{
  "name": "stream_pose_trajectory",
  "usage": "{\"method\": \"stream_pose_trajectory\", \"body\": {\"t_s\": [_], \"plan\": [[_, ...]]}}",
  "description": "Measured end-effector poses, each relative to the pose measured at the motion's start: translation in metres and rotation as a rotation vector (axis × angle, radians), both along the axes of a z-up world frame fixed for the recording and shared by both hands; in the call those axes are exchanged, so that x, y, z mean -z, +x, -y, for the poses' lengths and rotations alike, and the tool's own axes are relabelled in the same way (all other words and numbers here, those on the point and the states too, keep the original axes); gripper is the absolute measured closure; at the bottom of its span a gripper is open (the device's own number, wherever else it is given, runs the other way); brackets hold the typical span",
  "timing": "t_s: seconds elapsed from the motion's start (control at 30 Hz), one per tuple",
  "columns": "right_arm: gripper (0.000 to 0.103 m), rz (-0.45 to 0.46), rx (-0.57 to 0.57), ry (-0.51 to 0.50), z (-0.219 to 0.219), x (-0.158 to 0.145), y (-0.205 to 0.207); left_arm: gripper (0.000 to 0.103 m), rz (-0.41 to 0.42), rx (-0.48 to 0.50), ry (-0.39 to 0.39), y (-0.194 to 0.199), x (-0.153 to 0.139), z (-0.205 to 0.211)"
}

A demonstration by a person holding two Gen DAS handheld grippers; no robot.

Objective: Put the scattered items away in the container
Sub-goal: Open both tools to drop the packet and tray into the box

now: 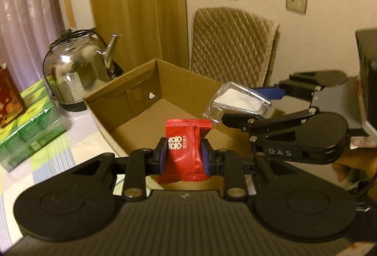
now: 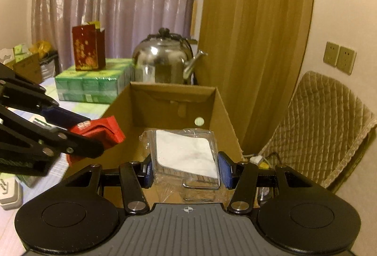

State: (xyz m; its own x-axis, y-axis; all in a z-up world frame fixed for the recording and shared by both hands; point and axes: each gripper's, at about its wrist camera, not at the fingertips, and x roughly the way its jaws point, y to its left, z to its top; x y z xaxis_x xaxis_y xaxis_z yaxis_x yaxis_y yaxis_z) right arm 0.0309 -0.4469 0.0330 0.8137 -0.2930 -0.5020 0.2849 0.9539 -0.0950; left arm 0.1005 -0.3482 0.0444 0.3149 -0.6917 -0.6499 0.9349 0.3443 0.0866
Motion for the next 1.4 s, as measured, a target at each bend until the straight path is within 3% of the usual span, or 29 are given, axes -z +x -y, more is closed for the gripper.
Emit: {"method": "stream_pose_trajectory", "body": {"t_s": [0.33,0.47,1.03,1.13,1.33,1.4], "plan": [[0.053,-0.044,-0.002,0.009,0.015,0.021,0.015,0.078,0.018,0.032,0.07,0.01,0.036,0.027],[0.053,-0.054,0.0,0.011,0.018,0.024,0.017,0.072,0.02,0.032,0.076,0.012,0.042,0.03],[0.053,-0.091,-0.034,-0.001,0.009,0.029,0.03,0.069,0.026,-0.087,-0.03,0.017,0.01,-0.022],[0.03,-0.064,-0.046,-0.014,0.007,0.027,0.029,0.066,0.006,-0.1,-0.043,0.019,0.009,-0.031],[0.029,-0.021,-0.059,-0.025,-0.008,0.016,0.012,0.064,0.002,-0.15,-0.052,0.019,0.007,-0.059],[0.027,-0.011,-0.067,-0.03,-0.017,0.014,0.003,0.058,-0.007,-0.177,-0.056,0.018,0.007,-0.072]]}}
